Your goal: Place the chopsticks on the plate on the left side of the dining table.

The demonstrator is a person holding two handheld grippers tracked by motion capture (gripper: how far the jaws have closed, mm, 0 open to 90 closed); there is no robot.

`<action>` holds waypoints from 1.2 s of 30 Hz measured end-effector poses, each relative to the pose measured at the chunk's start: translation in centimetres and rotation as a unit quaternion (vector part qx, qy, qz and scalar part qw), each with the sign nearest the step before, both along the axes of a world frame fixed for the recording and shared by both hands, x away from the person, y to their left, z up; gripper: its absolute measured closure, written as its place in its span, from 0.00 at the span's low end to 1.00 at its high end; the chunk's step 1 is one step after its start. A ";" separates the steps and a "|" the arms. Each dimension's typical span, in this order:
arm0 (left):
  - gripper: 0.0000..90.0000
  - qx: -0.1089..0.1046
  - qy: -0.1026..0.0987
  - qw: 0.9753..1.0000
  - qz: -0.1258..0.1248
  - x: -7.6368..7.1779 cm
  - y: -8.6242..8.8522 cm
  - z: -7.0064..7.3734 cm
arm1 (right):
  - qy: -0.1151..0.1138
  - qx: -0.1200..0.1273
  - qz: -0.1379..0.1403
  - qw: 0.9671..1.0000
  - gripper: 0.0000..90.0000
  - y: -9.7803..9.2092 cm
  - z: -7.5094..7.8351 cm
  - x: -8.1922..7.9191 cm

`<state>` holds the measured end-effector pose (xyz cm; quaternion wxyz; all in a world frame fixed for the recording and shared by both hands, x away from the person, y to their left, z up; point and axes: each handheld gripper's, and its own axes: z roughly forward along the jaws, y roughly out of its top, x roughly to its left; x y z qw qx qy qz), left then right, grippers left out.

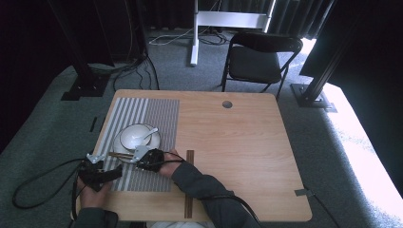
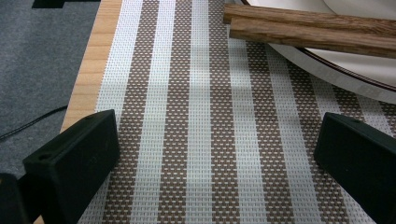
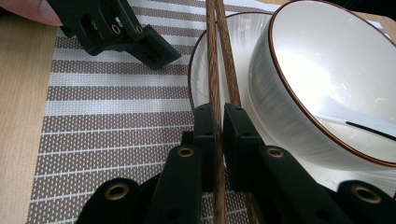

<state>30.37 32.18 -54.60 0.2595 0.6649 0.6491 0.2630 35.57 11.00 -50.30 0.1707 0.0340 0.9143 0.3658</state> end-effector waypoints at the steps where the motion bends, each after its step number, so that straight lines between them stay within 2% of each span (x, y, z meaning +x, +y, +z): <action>1: 0.00 0.000 0.000 1.000 0.000 0.0 0.0 0.0 | 0.000 0.000 0.000 1.000 0.93 0.0 0.0 0.0; 36: 0.00 0.001 0.000 1.000 -0.001 0.0 0.0 0.0 | 0.001 0.001 -0.003 1.000 0.93 0.1 0.0 0.1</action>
